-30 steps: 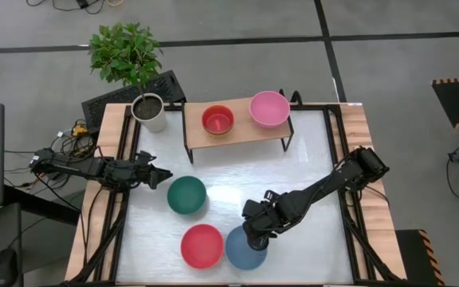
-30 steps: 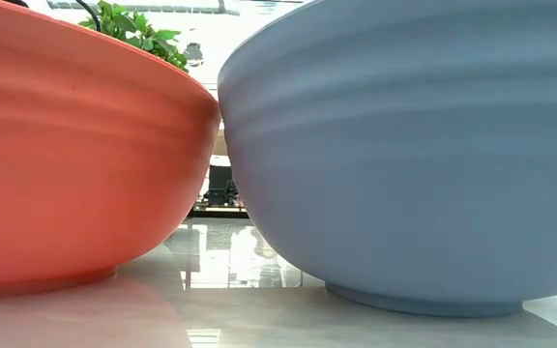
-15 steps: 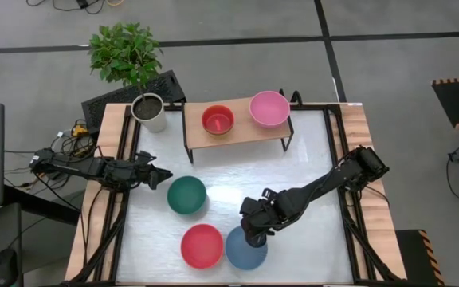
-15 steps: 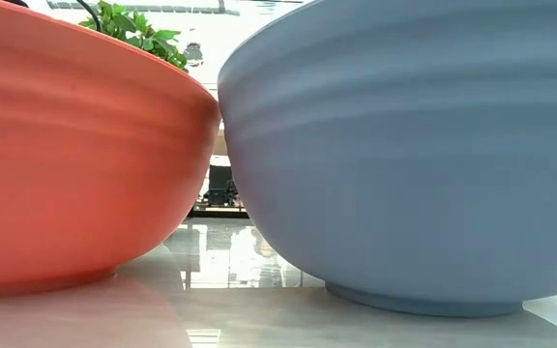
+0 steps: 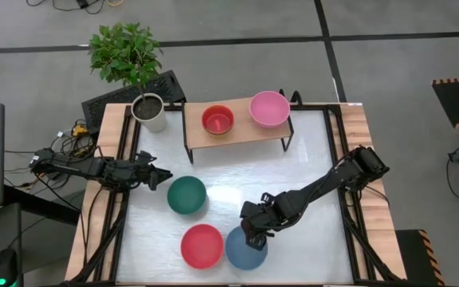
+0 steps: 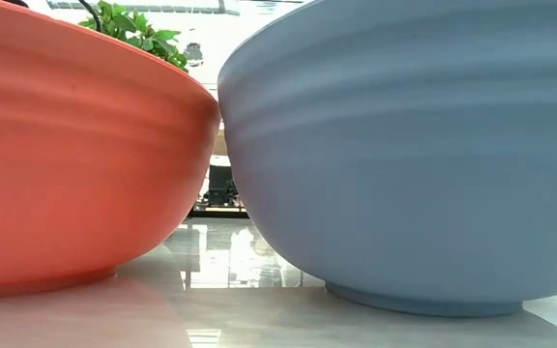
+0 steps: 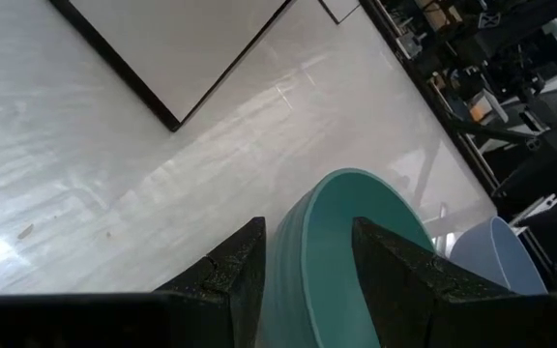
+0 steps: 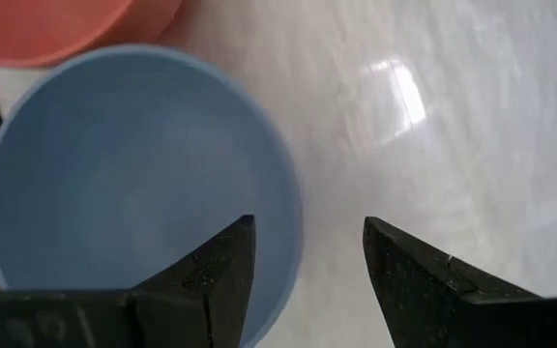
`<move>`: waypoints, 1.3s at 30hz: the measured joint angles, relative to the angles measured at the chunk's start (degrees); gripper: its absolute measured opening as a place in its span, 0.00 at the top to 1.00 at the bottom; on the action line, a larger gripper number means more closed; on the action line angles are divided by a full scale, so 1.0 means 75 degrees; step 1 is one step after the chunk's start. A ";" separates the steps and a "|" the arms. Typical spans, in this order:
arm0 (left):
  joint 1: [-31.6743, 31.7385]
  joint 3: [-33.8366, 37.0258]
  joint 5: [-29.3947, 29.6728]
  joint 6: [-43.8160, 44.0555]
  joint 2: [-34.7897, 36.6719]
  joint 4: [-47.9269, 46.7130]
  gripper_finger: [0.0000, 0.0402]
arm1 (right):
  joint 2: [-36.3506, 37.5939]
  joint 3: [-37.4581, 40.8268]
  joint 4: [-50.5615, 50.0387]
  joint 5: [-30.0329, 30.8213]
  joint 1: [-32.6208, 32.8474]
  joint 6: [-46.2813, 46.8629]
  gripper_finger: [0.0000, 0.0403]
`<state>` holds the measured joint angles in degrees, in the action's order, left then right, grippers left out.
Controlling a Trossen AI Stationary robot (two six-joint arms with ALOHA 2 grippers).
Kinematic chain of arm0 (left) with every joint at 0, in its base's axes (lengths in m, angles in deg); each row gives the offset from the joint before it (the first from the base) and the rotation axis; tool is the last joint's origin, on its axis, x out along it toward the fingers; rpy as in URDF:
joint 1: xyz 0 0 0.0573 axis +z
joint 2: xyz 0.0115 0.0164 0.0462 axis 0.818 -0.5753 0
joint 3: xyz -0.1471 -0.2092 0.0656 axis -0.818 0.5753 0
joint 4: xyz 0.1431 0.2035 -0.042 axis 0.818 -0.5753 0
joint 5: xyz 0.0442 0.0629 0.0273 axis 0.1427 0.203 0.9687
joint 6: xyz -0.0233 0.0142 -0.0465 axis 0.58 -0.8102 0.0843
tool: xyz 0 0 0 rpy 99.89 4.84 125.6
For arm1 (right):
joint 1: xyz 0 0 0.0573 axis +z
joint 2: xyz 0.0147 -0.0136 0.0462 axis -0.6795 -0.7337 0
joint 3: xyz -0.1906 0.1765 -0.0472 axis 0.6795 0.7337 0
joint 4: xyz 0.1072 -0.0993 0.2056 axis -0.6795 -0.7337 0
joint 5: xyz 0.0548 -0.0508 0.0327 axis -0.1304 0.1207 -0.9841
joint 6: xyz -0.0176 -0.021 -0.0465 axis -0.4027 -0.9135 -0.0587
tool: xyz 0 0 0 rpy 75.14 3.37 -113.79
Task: Place and stack bowls onto a shelf
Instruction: Stack the blue bowl on top of the pink bowl on the shelf
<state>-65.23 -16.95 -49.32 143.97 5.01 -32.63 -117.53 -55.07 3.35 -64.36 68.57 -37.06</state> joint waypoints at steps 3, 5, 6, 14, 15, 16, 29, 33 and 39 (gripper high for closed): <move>0.0000 -0.0003 -0.0006 0.0003 0.0000 0.0000 0.65 | 0.0000 0.0000 0.0029 -0.0005 -0.0061 -0.0203 0.45; 0.0000 -0.0003 -0.0006 0.0006 0.0000 0.0000 0.65 | 0.0000 0.0000 0.0027 -0.0007 -0.0063 -0.0310 0.45; 0.0000 -0.0003 -0.0006 0.0006 0.0000 0.0000 0.65 | 0.0000 0.0000 0.0027 -0.0012 -0.0062 -0.0352 0.45; 0.0000 -0.0003 -0.0009 0.0043 0.0000 0.0000 0.65 | -0.0006 0.0660 0.1026 -0.0411 -0.0071 -0.0097 0.45; 0.0000 -0.0003 -0.0012 0.0052 0.0000 0.0000 0.65 | -0.0006 0.0692 0.1128 -0.0427 -0.0074 -0.0055 0.45; 0.0000 -0.0003 -0.0012 0.0055 -0.0002 0.0000 0.65 | -0.0006 0.0707 0.1131 -0.0430 -0.0073 -0.0047 0.45; 0.0000 -0.0006 -0.0006 0.0055 0.0000 -0.0003 0.65 | -0.0006 0.0717 0.0847 -0.0940 -0.0159 -0.0232 0.48; 0.0000 -0.0006 -0.0009 0.0055 0.0000 -0.0003 0.65 | 0.0000 0.0910 0.1057 -0.1056 -0.0164 -0.0180 0.48; 0.0000 -0.0006 -0.0009 0.0055 0.0000 -0.0003 0.65 | -0.0003 0.1072 0.1073 -0.1275 -0.0205 -0.0011 0.59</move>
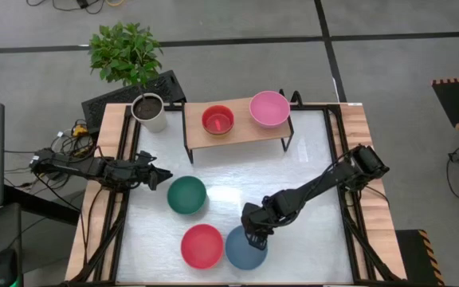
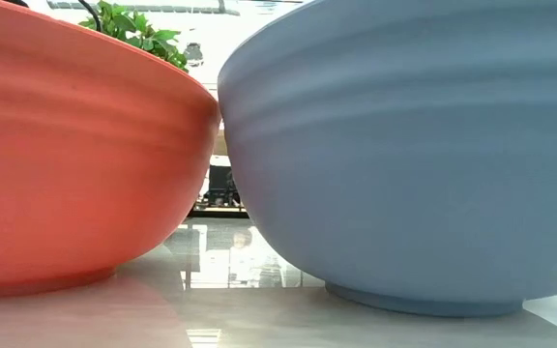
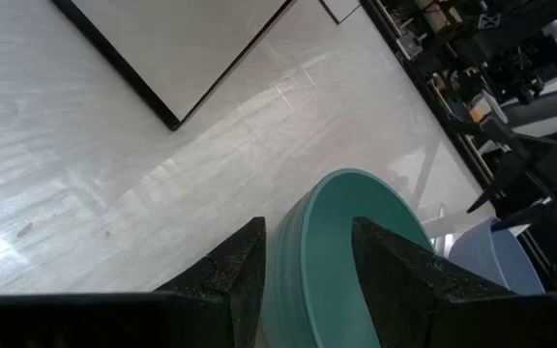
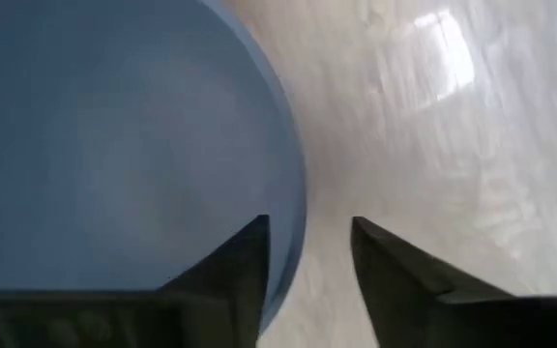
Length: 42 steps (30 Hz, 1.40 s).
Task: Place and stack bowls onto a shelf
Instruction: Stack the blue bowl on top of the pink bowl on the shelf
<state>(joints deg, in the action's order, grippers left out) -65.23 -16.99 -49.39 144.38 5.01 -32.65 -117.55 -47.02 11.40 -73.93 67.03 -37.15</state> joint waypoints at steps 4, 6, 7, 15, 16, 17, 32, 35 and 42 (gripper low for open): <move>0.0000 0.0000 0.0108 -0.0004 -0.0002 0.0001 0.65 | 0.0000 0.0000 -0.0086 -0.0008 -0.0085 0.0072 0.80; 0.0000 0.0000 0.0237 -0.0050 0.0000 0.0006 0.65 | 0.0000 0.0000 -0.0147 0.0002 -0.0143 0.0132 0.92; 0.0000 0.0000 0.0271 -0.0052 0.0000 0.0006 0.65 | 0.0000 0.0000 -0.0195 0.0014 -0.0168 0.0215 0.93; 0.0000 0.0000 0.0274 -0.0047 0.0000 0.0003 0.65 | 0.0259 -0.0009 -0.0735 0.0662 -0.0471 0.0856 0.93; 0.0000 0.0000 0.0274 -0.0049 0.0000 0.0003 0.65 | 0.0387 -0.0006 -0.0846 0.0696 -0.0545 0.0919 0.93; 0.0000 0.0000 0.0273 -0.0050 -0.0003 0.0008 0.65 | 0.0535 -0.0006 -0.0932 0.0798 -0.0613 0.0973 0.93; 0.0000 0.0000 0.0119 0.0032 -0.0003 0.0020 0.65 | 0.5007 -0.0006 -0.1236 0.1763 -0.2853 0.0686 0.93; 0.0000 0.0000 0.0122 0.0032 -0.0003 0.0020 0.65 | 0.5909 -0.0012 -0.0818 0.2347 -0.3586 0.0412 0.93; 0.0000 0.0000 0.0132 0.0157 -0.0002 0.0017 0.65 | 0.7035 -0.0015 -0.0416 0.3052 -0.5769 -0.0242 0.93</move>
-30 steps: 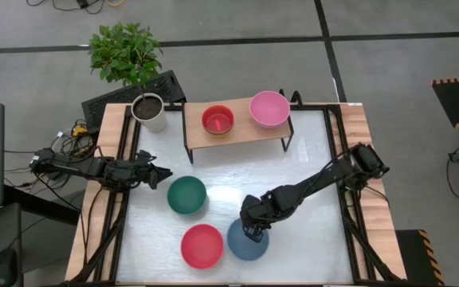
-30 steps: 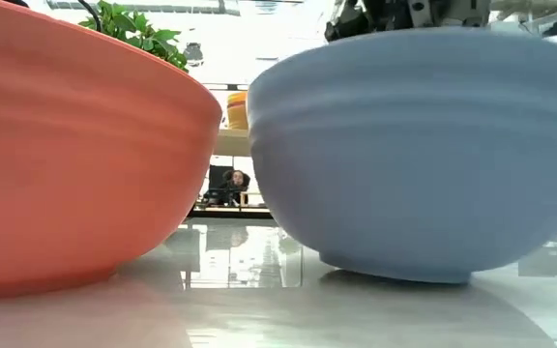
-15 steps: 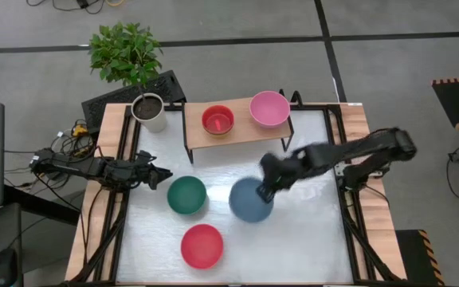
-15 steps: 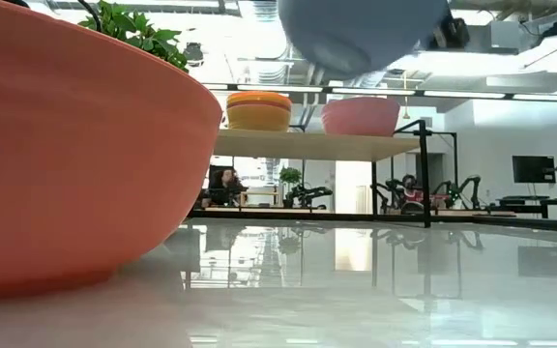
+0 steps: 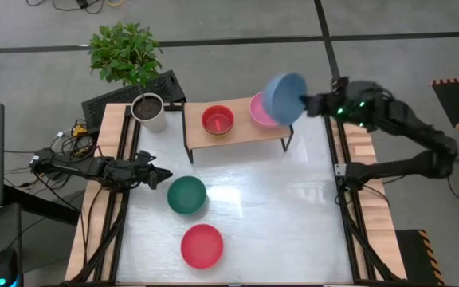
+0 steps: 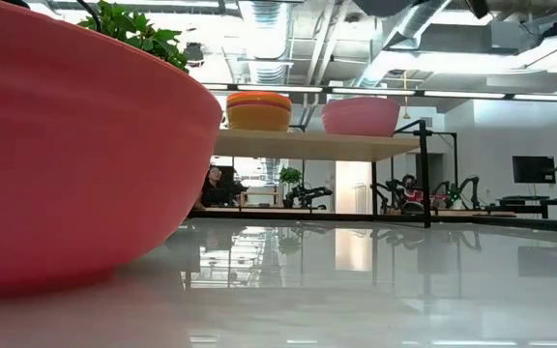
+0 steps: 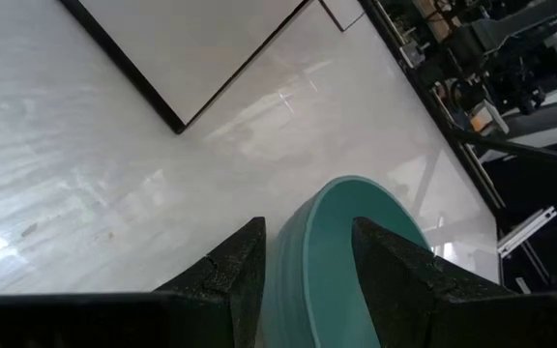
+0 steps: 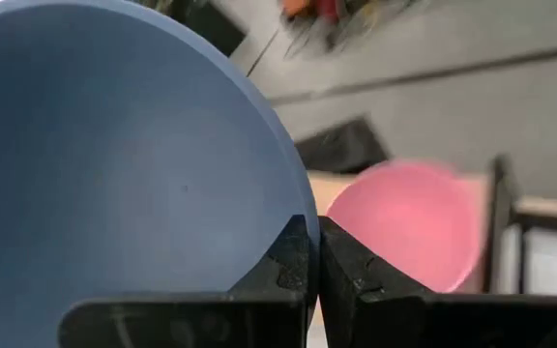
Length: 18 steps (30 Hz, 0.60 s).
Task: Place and stack bowls onto a shelf
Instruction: Stack the blue bowl on top of the pink bowl on the shelf
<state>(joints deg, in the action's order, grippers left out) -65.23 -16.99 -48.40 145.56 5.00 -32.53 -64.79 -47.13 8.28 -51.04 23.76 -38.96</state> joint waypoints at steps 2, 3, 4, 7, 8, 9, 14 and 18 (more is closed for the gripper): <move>0.0000 0.0000 -0.0001 0.0002 0.0000 -0.0001 0.65 | 0.0041 0.0000 -0.0003 -0.0294 -0.0667 -0.0201 0.93; 0.0000 0.0000 -0.0001 0.0007 -0.0001 0.0001 0.65 | 0.0019 0.0000 -0.0001 -0.0510 -0.0994 -0.0291 0.93; 0.0000 0.0000 0.0000 0.0010 -0.0001 0.0001 0.65 | -0.0035 0.0000 0.0005 -0.0768 -0.1315 -0.0359 0.93; 0.0000 0.0000 0.0005 0.0018 -0.0001 -0.0002 0.65 | -0.0320 0.0000 0.0066 -0.1600 -0.2185 -0.0585 0.93; 0.0000 0.0000 0.0008 0.0031 0.0002 -0.0002 0.65 | -0.0435 0.0000 0.0151 -0.1879 -0.2423 -0.0665 0.93; 0.0000 0.0000 0.0010 0.0074 0.0001 -0.0002 0.65 | -0.0568 0.0000 0.0277 -0.2167 -0.2634 -0.0709 0.93; 0.0000 0.0000 0.0026 0.0208 -0.0001 -0.0002 0.65 | -0.1363 -0.0305 0.0247 -0.3143 -0.3455 -0.0844 0.93; 0.0000 0.0000 0.0032 0.0228 -0.0001 -0.0002 0.65 | -0.1973 -0.0589 -0.0252 -0.3788 -0.3947 -0.1075 0.93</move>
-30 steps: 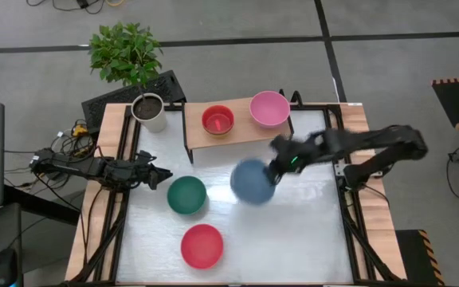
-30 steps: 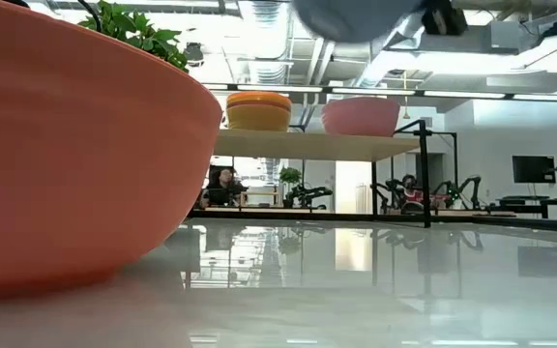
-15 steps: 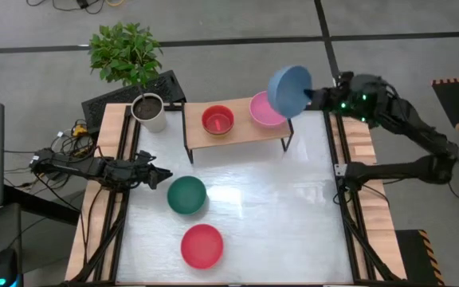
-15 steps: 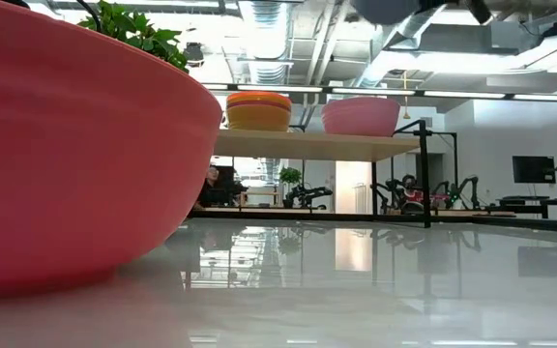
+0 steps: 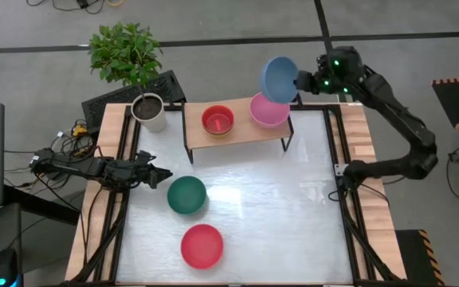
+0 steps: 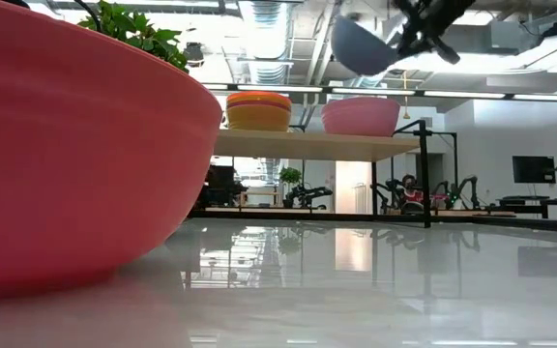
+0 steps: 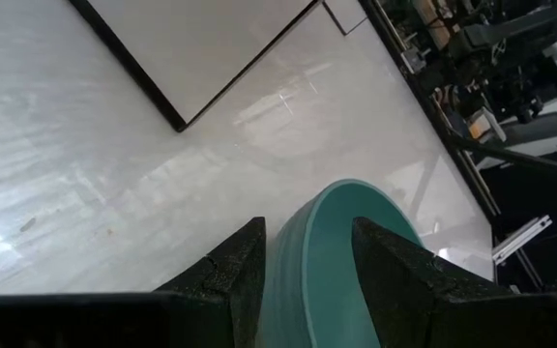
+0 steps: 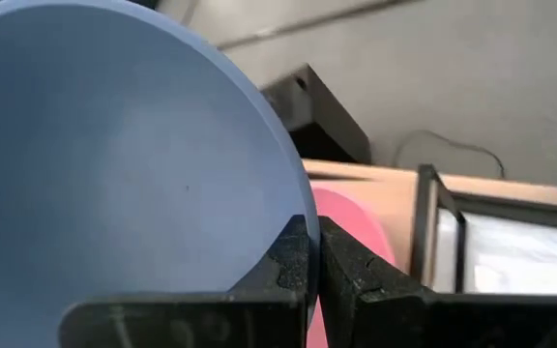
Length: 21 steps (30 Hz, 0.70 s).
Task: Place and stack bowls onto a shelf
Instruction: Stack the blue bowl on top of the pink bowl on the shelf
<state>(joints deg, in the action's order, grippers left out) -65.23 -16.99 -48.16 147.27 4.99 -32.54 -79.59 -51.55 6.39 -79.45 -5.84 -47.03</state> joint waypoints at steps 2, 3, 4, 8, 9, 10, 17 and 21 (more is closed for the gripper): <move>0.0000 0.0000 0.0012 0.0052 0.0000 0.0000 0.65 | -0.0229 -0.0149 -0.0388 -0.0039 -0.0087 -0.0195 0.93; 0.0000 0.0000 0.0014 0.0062 0.0001 -0.0002 0.65 | -0.0338 -0.0196 -0.0596 -0.0042 -0.0104 -0.0293 0.93; 0.0000 0.0000 0.0014 0.0087 0.0000 -0.0003 0.65 | -0.0447 -0.0226 -0.0789 -0.0051 -0.0140 -0.0383 0.93; 0.0000 0.0000 0.0045 0.0092 0.0002 -0.0003 0.65 | -0.0796 -0.0244 -0.1154 -0.0236 -0.0157 -0.0667 0.93; 0.0000 0.0000 0.0063 0.0113 0.0001 -0.0003 0.65 | -0.0849 -0.0252 -0.1169 -0.0327 -0.0157 -0.0714 0.93; 0.0000 0.0000 0.0112 0.0132 0.0001 -0.0002 0.65 | -0.0903 -0.0260 -0.1196 -0.0380 -0.0157 -0.0785 0.93; 0.0000 0.0000 0.0171 0.0140 0.0001 0.0000 0.65 | -0.1058 -0.0262 -0.1245 -0.0474 -0.0138 -0.0914 0.93; 0.0000 0.0000 0.0174 0.0132 0.0001 -0.0003 0.65 | -0.1057 -0.0262 -0.1283 -0.0592 -0.0137 -0.0933 0.93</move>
<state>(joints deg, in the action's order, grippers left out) -65.23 -16.99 -46.85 148.25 4.99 -32.57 -87.52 -53.51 -3.23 -83.88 -6.87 -54.02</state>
